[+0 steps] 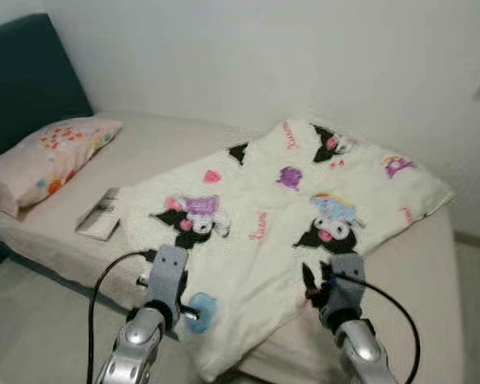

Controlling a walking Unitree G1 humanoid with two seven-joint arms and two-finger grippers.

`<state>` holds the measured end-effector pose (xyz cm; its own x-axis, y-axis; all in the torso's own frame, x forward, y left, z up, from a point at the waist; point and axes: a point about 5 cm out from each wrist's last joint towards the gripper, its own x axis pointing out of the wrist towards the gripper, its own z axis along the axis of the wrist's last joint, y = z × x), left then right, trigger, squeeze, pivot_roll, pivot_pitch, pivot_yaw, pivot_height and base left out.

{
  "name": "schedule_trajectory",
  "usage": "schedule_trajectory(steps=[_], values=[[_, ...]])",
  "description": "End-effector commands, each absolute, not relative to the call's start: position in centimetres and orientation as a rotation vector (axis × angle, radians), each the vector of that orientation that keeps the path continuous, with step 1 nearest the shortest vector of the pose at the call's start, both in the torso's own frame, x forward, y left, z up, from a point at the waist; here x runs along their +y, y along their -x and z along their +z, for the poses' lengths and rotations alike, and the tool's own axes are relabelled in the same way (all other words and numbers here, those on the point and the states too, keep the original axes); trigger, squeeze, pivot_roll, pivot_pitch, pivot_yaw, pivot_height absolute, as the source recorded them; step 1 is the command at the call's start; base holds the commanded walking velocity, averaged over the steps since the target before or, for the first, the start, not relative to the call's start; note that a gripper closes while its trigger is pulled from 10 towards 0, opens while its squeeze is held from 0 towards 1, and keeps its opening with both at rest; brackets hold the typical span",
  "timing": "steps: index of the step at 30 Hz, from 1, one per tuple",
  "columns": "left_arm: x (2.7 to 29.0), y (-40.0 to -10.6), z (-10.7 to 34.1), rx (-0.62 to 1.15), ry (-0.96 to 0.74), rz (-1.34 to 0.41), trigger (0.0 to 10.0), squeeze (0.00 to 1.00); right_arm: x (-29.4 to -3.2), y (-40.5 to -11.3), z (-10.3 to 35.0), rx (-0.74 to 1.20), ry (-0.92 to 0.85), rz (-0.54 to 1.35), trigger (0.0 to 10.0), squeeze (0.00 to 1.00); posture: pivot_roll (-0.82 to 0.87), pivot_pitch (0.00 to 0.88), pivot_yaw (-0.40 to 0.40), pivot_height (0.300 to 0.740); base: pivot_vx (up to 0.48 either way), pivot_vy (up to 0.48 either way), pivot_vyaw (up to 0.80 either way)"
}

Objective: Clean up the room

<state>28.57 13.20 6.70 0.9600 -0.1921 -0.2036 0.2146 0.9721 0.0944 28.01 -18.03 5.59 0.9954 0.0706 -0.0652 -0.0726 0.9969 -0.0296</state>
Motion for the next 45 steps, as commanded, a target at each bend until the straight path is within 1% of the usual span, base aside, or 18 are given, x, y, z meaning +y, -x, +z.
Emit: schedule_trajectory(steps=[1,5,8,13,22,29,35,45], values=[[13.8,-28.2,6.0,0.226,-0.122,-0.195,10.0,0.0,-17.5,-27.7,5.1,0.084,0.014,0.082,10.0,0.0,-0.1,0.127,0.038,0.74,0.0,-0.304,0.0],[13.8,-28.2,6.0,0.228,-0.121,-0.195,10.0,0.0,-17.5,-27.7,5.1,0.084,0.014,0.081,10.0,0.0,-0.1,0.127,0.038,0.74,0.0,-0.3,0.0],[13.9,-28.2,5.7,0.26,-0.108,-0.183,10.0,0.0,-17.5,-27.7,5.1,0.085,0.014,0.081,10.0,0.0,-0.1,0.127,0.038,0.74,0.0,0.0,0.0],[14.0,-28.4,5.7,0.265,-0.095,-0.168,10.0,0.0,-17.7,-27.7,5.1,0.086,0.019,0.086,10.0,0.0,-0.11,0.131,0.022,0.74,0.0,0.437,0.0],[14.2,-28.6,5.7,0.262,-0.11,-0.137,10.0,0.0,-17.8,-27.9,5.3,0.088,0.023,0.097,10.0,0.0,-0.1,0.135,0.009,0.74,0.0,0.0,0.0],[14.8,-28.6,6.1,0.228,-0.114,-0.101,10.0,0.0,-17.4,-28.3,5.4,0.087,0.017,0.111,10.0,0.0,-0.09,0.139,0.004,0.74,0.0,0.0,0.0],[15.0,-28.6,6.2,0.218,-0.118,-0.112,10.0,0.0,-17.0,-28.2,5.3,0.087,0.012,0.117,10.0,0.0,-0.09,0.141,0.009,0.74,0.0,0.341,0.0],[14.6,-28.5,6.3,0.218,-0.135,-0.13,10.0,0.0,-17.1,-27.9,5.0,0.104,-0.014,0.119,10.0,0.0,-0.09,0.144,0.019,0.74,0.0,0.0,0.0]])
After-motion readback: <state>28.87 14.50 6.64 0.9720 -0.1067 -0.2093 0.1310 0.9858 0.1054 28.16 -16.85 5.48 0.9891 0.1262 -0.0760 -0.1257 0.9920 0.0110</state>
